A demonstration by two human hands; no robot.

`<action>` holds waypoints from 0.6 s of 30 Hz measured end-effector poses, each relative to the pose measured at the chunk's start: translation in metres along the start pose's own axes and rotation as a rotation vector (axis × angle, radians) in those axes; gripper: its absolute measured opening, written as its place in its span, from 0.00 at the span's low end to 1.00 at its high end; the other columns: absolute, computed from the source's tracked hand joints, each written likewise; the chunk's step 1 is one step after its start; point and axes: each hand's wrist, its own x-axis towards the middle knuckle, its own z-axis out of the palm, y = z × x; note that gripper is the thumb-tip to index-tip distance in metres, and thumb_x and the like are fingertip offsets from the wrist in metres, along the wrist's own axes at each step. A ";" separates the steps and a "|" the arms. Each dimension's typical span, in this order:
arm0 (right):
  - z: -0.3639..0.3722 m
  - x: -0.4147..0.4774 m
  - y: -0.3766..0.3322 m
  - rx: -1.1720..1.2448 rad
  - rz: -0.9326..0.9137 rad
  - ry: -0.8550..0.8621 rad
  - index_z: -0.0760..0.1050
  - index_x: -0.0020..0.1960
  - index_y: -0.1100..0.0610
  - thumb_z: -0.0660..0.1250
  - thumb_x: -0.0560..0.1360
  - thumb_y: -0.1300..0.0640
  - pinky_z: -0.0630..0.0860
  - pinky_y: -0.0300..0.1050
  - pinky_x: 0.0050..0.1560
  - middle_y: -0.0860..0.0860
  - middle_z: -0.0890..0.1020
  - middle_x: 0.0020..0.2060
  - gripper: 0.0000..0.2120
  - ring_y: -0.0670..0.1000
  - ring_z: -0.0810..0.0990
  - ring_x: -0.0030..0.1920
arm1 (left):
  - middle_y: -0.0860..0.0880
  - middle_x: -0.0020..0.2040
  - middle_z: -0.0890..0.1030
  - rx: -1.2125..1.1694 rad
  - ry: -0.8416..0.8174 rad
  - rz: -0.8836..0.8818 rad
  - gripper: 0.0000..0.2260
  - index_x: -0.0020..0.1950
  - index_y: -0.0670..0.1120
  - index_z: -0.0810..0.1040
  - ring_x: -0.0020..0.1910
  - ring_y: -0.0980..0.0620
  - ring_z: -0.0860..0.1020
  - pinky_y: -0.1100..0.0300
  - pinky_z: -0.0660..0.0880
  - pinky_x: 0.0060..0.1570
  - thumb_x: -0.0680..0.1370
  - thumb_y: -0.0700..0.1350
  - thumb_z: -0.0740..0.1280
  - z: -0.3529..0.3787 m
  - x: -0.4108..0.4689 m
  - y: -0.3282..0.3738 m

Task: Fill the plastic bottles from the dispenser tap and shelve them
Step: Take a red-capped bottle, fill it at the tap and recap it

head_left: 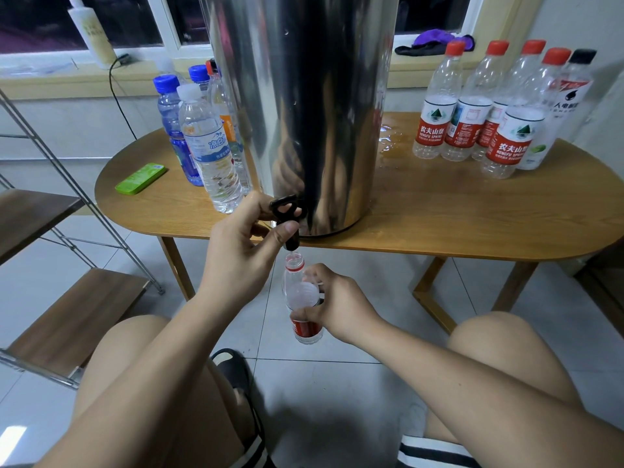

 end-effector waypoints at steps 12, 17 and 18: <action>0.000 0.000 0.000 -0.009 -0.010 0.004 0.73 0.62 0.42 0.77 0.54 0.31 0.84 0.54 0.56 0.41 0.84 0.57 0.39 0.49 0.84 0.57 | 0.53 0.50 0.88 -0.001 0.000 0.003 0.05 0.57 0.46 0.80 0.50 0.53 0.87 0.42 0.81 0.51 0.83 0.40 0.74 0.000 0.000 -0.001; 0.000 0.000 0.000 -0.016 -0.011 0.001 0.72 0.62 0.42 0.76 0.54 0.30 0.84 0.54 0.56 0.41 0.83 0.58 0.40 0.49 0.84 0.57 | 0.53 0.50 0.88 -0.011 -0.004 0.004 0.06 0.56 0.48 0.80 0.50 0.53 0.87 0.43 0.81 0.52 0.83 0.39 0.74 0.000 -0.001 0.000; 0.000 0.000 0.000 -0.019 -0.012 -0.001 0.72 0.63 0.41 0.76 0.54 0.31 0.84 0.55 0.56 0.42 0.83 0.58 0.40 0.49 0.84 0.57 | 0.53 0.50 0.88 -0.009 -0.004 0.005 0.06 0.57 0.47 0.80 0.50 0.54 0.87 0.44 0.81 0.51 0.83 0.39 0.74 0.000 -0.001 0.001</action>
